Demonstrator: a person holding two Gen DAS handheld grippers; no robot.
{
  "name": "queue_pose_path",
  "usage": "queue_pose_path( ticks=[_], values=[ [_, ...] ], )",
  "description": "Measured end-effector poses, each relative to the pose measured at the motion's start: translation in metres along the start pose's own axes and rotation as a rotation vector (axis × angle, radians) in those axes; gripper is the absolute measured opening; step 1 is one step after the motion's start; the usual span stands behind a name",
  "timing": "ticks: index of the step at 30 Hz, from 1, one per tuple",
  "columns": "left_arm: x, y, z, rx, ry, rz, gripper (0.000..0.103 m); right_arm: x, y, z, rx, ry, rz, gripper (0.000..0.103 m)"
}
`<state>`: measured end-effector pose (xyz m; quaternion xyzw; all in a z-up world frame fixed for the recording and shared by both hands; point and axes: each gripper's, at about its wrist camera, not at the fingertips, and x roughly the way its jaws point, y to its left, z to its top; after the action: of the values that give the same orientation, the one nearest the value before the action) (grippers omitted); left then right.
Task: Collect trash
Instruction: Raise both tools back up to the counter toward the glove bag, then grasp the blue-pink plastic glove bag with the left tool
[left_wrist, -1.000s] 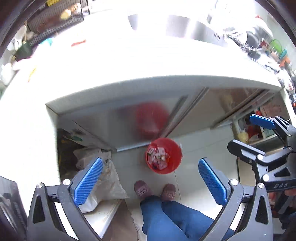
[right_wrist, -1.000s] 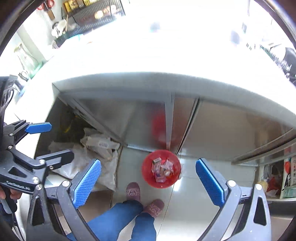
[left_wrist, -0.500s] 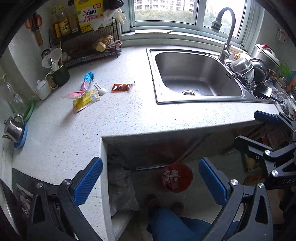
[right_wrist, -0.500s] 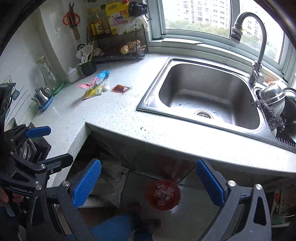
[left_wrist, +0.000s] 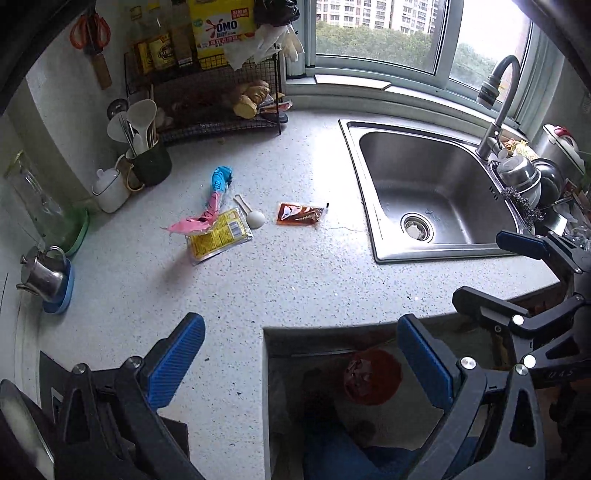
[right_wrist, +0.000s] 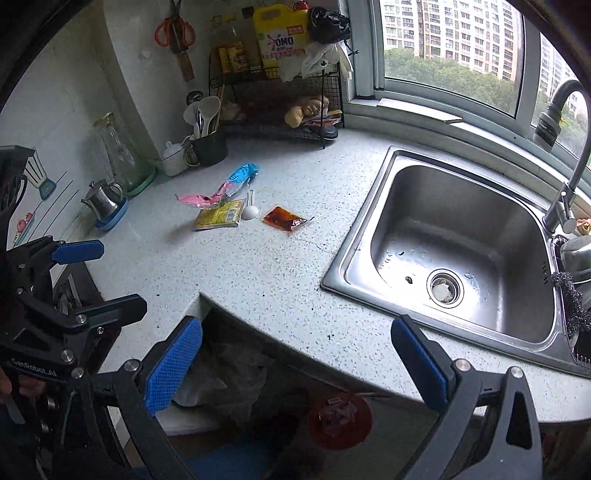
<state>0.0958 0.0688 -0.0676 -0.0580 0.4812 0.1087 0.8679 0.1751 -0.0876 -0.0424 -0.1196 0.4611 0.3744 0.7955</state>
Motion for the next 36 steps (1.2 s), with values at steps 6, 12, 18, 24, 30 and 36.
queue_pose_path(
  ticks=[6, 12, 18, 24, 30, 36],
  values=[
    [0.031, 0.034, 0.037, -0.021, 0.031, -0.019, 0.103, 0.027, 0.002, 0.04, -0.005, 0.019, -0.01, 0.102],
    [0.063, 0.066, 0.07, -0.025, 0.06, -0.035, 0.103, 0.057, 0.005, 0.072, -0.015, 0.057, -0.032, 0.102],
    [0.106, 0.096, 0.092, -0.044, 0.119, -0.046, 0.103, 0.086, 0.007, 0.091, -0.024, 0.122, -0.057, 0.102],
    [0.144, 0.124, 0.111, -0.087, 0.167, -0.062, 0.103, 0.113, 0.009, 0.106, -0.033, 0.176, -0.068, 0.102],
    [0.18, 0.143, 0.131, -0.062, 0.208, -0.035, 0.103, 0.135, 0.007, 0.115, -0.026, 0.225, -0.081, 0.102],
    [0.214, 0.156, 0.141, -0.065, 0.257, -0.038, 0.103, 0.148, 0.004, 0.119, -0.016, 0.261, -0.089, 0.102]
  ],
)
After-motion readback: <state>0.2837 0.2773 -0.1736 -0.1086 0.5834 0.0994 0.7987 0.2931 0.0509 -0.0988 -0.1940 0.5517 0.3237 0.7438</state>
